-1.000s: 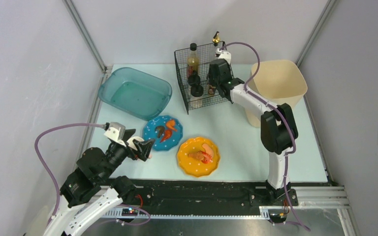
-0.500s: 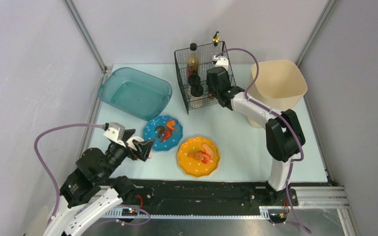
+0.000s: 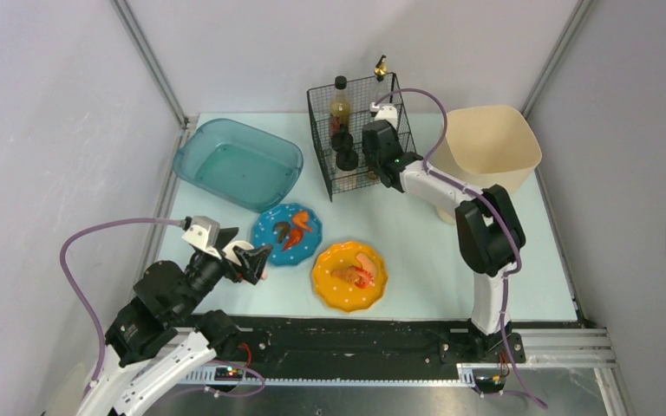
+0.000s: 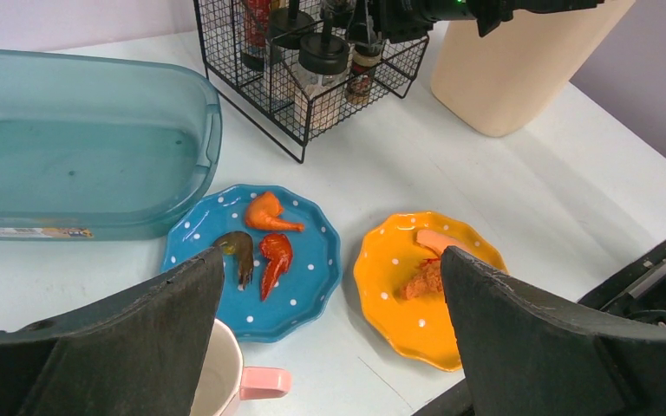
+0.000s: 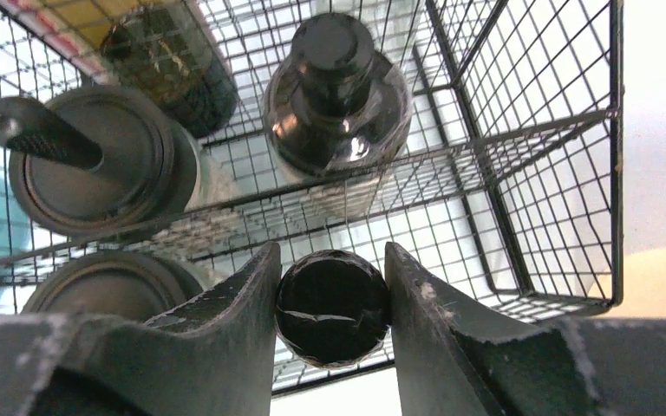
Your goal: Clear the kitchen counter
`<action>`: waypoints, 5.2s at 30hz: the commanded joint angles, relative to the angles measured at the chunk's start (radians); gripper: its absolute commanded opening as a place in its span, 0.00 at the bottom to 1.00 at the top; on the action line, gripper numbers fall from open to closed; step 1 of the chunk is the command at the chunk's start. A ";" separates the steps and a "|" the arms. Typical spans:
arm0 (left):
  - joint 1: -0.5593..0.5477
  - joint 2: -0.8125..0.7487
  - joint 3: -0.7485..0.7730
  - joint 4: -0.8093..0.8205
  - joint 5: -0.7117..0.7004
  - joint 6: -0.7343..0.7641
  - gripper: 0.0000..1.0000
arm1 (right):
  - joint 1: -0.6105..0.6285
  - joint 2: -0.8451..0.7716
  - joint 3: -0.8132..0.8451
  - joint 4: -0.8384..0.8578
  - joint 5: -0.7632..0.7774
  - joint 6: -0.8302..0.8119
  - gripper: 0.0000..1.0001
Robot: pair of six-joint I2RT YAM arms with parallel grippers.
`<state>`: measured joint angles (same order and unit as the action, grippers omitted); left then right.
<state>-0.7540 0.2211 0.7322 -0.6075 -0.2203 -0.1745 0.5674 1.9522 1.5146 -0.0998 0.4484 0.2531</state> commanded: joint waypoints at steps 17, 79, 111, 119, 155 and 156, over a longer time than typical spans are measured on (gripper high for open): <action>0.007 0.009 -0.002 0.027 0.017 0.019 0.98 | 0.043 -0.059 0.037 -0.005 0.099 -0.021 0.73; 0.006 0.036 -0.004 0.027 -0.002 0.014 0.98 | 0.474 -0.876 -1.165 -0.079 -0.123 0.995 0.62; 0.007 0.027 -0.004 0.028 0.003 0.013 0.98 | 0.487 -0.718 -1.187 -0.008 -0.098 1.002 0.00; 0.006 0.027 -0.003 0.027 0.005 0.013 0.98 | 0.484 -0.906 -1.165 -0.062 -0.058 0.922 0.00; 0.007 0.020 -0.002 0.028 0.011 0.013 0.98 | 0.111 -1.104 -0.644 -0.298 -0.309 0.638 0.00; 0.007 0.020 -0.003 0.026 0.010 0.013 0.98 | 0.100 -1.093 -0.620 -0.311 -0.321 0.625 0.00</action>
<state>-0.7540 0.2413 0.7319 -0.6079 -0.2237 -0.1745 0.7170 0.8459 0.7158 -0.5289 0.1772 0.8871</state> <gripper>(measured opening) 0.985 0.036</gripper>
